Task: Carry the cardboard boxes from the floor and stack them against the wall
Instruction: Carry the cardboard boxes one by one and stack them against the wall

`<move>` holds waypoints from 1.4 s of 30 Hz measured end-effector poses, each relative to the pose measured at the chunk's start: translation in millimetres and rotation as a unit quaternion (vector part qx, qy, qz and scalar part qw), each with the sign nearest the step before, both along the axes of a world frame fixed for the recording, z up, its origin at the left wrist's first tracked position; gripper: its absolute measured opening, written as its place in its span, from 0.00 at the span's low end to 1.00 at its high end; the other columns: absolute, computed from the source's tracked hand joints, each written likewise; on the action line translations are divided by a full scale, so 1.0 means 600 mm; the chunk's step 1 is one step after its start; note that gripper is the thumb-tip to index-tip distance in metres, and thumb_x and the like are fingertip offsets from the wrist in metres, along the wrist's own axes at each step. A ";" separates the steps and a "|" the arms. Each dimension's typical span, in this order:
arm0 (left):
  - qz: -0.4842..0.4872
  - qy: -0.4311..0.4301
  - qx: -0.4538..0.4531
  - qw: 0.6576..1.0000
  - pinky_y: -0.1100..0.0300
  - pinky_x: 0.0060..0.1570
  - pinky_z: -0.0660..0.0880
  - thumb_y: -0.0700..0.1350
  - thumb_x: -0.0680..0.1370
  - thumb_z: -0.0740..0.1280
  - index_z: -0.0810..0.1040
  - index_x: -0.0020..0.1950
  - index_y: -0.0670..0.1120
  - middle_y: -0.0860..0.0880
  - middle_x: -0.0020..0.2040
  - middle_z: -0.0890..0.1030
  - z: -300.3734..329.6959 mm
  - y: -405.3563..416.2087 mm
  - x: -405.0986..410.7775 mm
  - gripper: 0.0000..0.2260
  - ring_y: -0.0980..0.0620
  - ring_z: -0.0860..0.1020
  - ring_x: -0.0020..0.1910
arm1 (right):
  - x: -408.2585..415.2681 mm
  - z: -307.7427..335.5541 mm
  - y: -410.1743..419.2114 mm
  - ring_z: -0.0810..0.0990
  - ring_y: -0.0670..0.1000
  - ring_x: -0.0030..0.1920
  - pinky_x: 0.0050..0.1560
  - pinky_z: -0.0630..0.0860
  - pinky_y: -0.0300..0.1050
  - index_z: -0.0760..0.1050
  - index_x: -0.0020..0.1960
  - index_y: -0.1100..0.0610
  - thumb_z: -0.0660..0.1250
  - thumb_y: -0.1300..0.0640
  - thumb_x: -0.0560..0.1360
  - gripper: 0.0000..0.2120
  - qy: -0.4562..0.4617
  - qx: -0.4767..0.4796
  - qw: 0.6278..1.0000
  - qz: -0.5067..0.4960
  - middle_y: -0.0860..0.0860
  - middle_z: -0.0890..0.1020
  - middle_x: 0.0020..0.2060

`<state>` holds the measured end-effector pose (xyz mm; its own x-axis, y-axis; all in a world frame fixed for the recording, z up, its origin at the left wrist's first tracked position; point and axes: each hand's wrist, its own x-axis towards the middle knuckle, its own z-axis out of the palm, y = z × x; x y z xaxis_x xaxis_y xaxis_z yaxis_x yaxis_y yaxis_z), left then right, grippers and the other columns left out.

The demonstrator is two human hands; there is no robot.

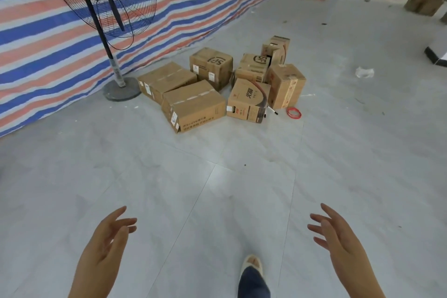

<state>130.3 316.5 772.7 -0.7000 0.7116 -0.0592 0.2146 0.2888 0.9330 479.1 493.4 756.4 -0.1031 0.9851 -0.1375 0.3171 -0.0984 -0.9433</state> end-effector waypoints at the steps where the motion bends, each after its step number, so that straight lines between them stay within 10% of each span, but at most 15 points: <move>1: 0.014 -0.002 -0.002 1.000 0.50 0.59 0.74 0.34 0.79 0.58 0.74 0.60 0.52 0.47 0.52 0.82 -0.001 0.036 0.003 0.16 0.59 0.81 0.47 | -0.001 0.003 0.042 0.82 0.49 0.52 0.48 0.78 0.37 0.70 0.65 0.49 0.57 0.59 0.80 0.15 -0.003 -0.003 1.000 0.007 0.48 0.81 0.53; 14: 0.059 -0.040 -0.005 0.997 0.61 0.53 0.74 0.33 0.79 0.58 0.74 0.58 0.53 0.48 0.51 0.82 -0.012 0.465 -0.042 0.16 0.61 0.81 0.45 | -0.113 0.019 0.516 0.82 0.42 0.49 0.49 0.80 0.41 0.71 0.62 0.44 0.58 0.59 0.80 0.15 -0.041 -0.010 0.995 0.095 0.45 0.82 0.51; 22: 0.079 -0.026 -0.024 0.996 0.44 0.59 0.73 0.36 0.80 0.59 0.74 0.56 0.58 0.52 0.50 0.83 -0.012 0.723 -0.241 0.17 0.59 0.81 0.46 | -0.289 -0.004 0.786 0.83 0.46 0.50 0.47 0.80 0.39 0.71 0.65 0.49 0.57 0.59 0.81 0.14 -0.033 -0.013 0.997 0.068 0.47 0.82 0.52; 31: 0.061 0.029 -0.027 0.997 0.56 0.52 0.74 0.38 0.80 0.59 0.73 0.60 0.56 0.55 0.50 0.82 0.033 0.993 -0.475 0.15 0.59 0.81 0.48 | -0.551 0.040 1.053 0.81 0.46 0.51 0.54 0.76 0.45 0.69 0.65 0.47 0.55 0.57 0.81 0.14 -0.050 0.016 0.992 0.116 0.45 0.80 0.53; 42: 0.178 -0.046 -0.068 0.981 0.46 0.59 0.73 0.35 0.80 0.59 0.74 0.59 0.54 0.50 0.51 0.82 -0.039 1.279 -0.637 0.16 0.55 0.81 0.48 | -0.787 -0.036 1.464 0.81 0.47 0.51 0.54 0.78 0.51 0.71 0.57 0.42 0.58 0.56 0.81 0.10 -0.081 -0.040 0.976 0.198 0.47 0.81 0.52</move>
<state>-251.8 1084.1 749.5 -0.8902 0.4041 -0.2105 -0.0053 0.4528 0.8916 6.6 1372.0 734.9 -0.4435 0.8582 -0.2585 0.4895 -0.0097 -0.8720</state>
